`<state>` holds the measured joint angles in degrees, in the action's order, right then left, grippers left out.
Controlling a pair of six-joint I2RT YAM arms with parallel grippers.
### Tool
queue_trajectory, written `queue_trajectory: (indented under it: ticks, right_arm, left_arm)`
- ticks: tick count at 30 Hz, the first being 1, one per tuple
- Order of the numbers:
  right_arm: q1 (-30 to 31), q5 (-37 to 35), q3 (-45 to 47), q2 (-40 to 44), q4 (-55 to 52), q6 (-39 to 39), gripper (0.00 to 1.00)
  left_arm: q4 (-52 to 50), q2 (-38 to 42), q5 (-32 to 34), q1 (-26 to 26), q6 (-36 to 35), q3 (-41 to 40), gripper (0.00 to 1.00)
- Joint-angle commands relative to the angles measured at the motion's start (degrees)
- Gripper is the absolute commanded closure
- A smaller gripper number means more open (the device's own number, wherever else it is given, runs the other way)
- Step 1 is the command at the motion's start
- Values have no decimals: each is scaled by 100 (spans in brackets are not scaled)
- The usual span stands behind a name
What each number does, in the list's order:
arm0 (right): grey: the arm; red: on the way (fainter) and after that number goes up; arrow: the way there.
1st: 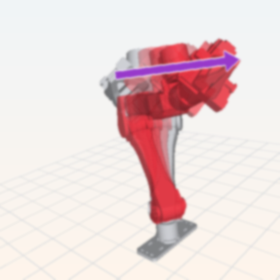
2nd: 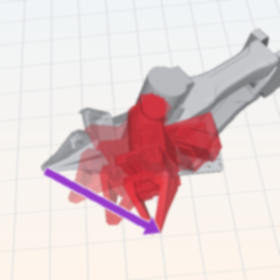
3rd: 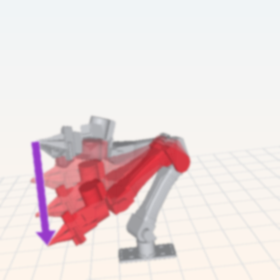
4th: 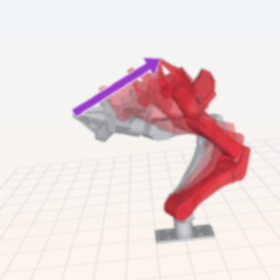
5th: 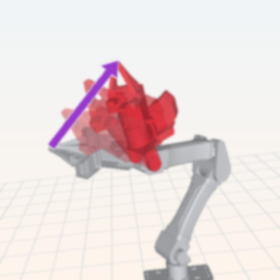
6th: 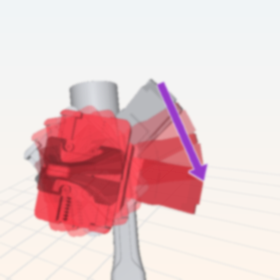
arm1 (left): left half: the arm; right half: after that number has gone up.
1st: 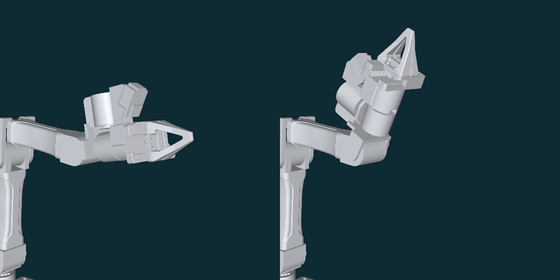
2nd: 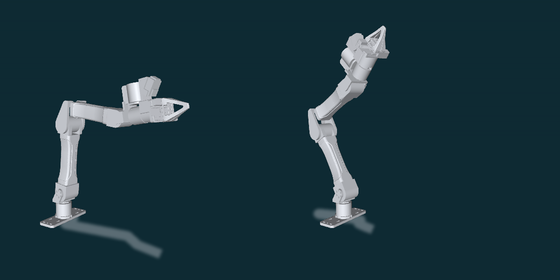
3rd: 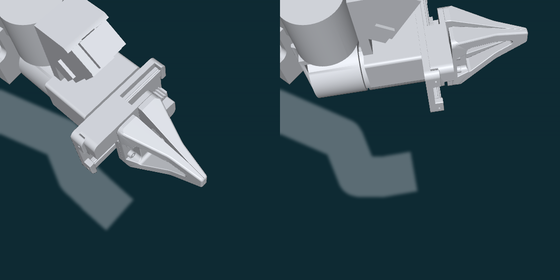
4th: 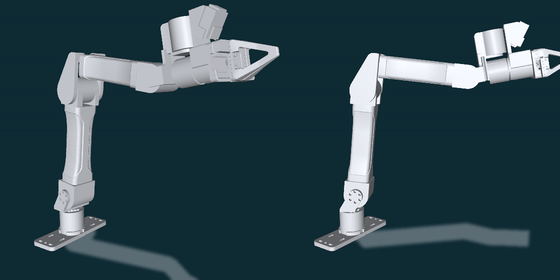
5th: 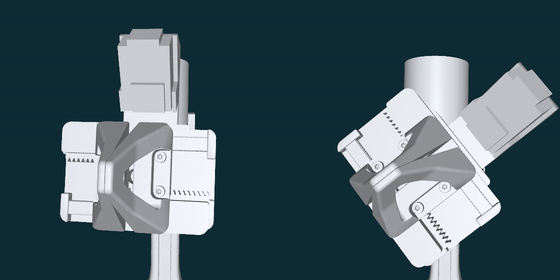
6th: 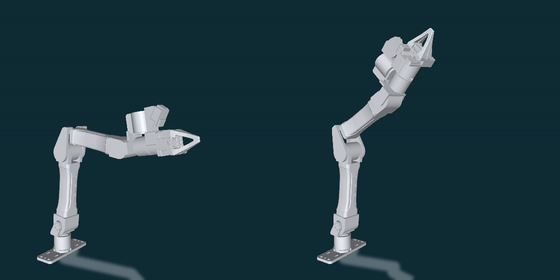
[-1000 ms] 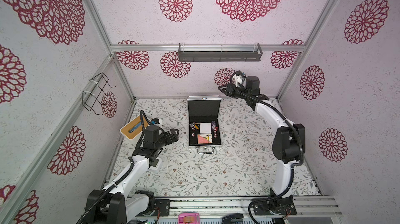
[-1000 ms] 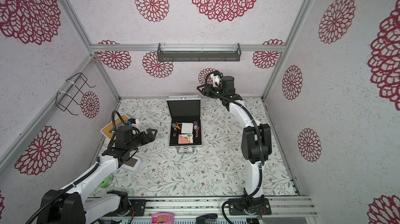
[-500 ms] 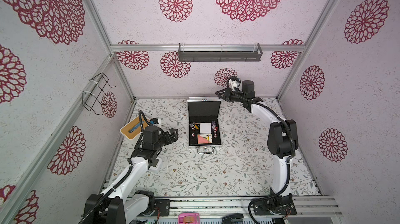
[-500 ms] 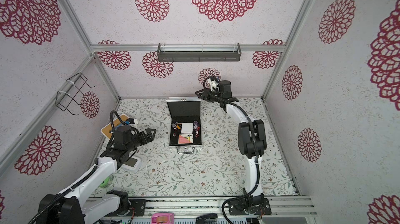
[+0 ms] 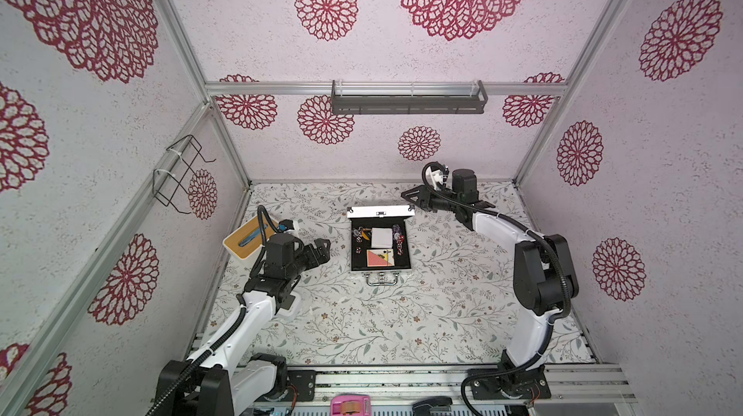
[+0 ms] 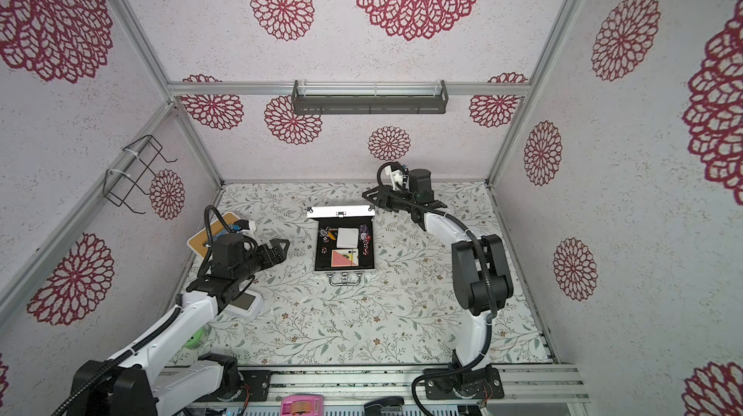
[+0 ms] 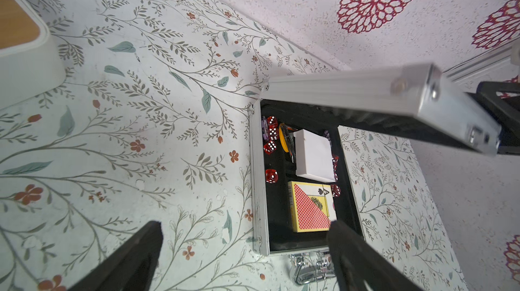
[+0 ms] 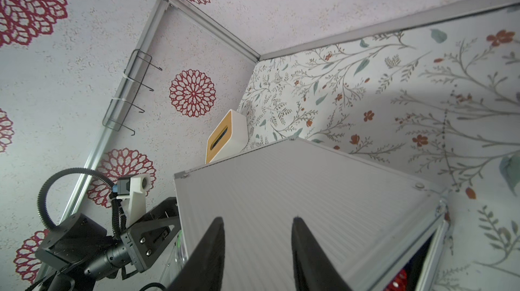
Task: Close the poker set cases
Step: Close the lid of the poker set case.
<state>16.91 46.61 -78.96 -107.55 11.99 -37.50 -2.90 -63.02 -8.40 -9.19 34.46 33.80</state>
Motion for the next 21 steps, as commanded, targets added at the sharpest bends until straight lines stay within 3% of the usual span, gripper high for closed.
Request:
queue_trajectory:
  ticks: [1, 5, 10, 14, 21]
  right_arm:
    - [88, -145, 285, 481, 59, 156, 60]
    - [102, -425, 584, 772, -183, 387, 59]
    - [96, -1055, 559, 757, -723, 848, 51]
    - [102, -1448, 329, 281, -978, 1120, 42]
    - [30, -1634, -133, -769, -611, 1057, 36]
  left_arm:
    - [-106, 50, 58, 44, -4, 159, 4]
    - [-193, 4, 18, 42, -27, 288, 4]
    - [-187, -428, -94, 29, -45, 446, 2]
    - [-106, -934, -142, -72, -38, 627, 1]
    - [-19, -1730, -187, -366, -129, 1053, 1]
